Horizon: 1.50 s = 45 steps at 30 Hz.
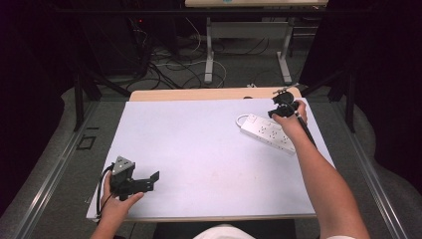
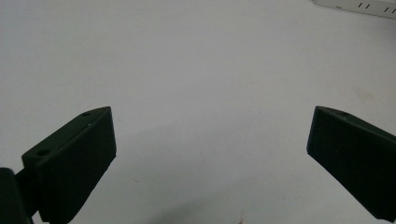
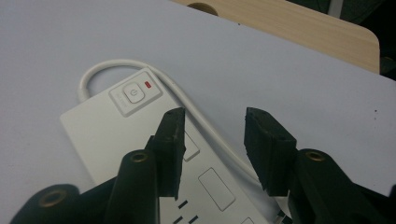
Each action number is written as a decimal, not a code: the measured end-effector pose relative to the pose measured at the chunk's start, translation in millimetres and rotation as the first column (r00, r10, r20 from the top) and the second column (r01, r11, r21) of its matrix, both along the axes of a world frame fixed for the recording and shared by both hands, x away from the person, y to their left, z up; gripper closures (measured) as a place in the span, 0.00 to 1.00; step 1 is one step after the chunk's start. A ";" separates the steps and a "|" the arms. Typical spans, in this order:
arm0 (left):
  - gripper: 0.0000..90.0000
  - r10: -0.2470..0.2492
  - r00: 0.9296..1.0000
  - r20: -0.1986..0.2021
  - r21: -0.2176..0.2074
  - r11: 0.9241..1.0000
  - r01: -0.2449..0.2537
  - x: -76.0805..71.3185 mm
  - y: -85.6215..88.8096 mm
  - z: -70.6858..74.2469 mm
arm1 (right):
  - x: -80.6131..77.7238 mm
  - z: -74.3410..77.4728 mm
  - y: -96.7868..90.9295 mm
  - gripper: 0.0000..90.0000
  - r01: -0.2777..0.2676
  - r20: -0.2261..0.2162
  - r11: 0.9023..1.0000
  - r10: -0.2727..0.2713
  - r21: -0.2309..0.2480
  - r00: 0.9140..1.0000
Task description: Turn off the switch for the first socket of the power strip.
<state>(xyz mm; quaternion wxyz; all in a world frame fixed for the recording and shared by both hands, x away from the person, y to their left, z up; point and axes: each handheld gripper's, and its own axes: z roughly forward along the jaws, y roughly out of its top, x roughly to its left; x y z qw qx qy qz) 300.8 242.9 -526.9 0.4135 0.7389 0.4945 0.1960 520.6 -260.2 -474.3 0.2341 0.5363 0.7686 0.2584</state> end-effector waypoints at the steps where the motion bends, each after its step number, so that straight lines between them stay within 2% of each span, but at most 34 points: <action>1: 0.01 0.000 1.000 0.001 0.000 1.000 0.000 0.0 -0.1 -0.1 | 1.0 -1.0 -0.3 0.68 0.013 -0.006 1.000 -0.013 0.006 1.000; 8: 0.01 -0.001 1.000 -0.004 0.002 1.000 0.001 -0.1 -0.3 -0.2 | 5.4 -5.1 -4.8 0.79 0.018 -0.019 1.000 -0.018 0.017 1.000; 15: 0.01 -0.002 1.000 -0.007 0.004 1.000 0.002 0.0 -0.6 -0.5 | 9.4 -10.7 -6.1 0.87 0.025 -0.056 0.999 -0.023 0.043 0.998; 28: 0.01 -0.003 1.000 -0.009 0.005 1.000 0.003 0.2 -0.3 -0.8 | 13.3 -19.4 -2.8 1.00 0.020 -0.088 0.999 -0.017 0.041 0.996; 45: 0.01 -0.001 1.000 -0.008 0.003 1.000 0.001 0.2 0.0 -1.1 | 16.5 -31.8 4.6 1.00 0.003 -0.123 0.999 0.001 0.032 0.992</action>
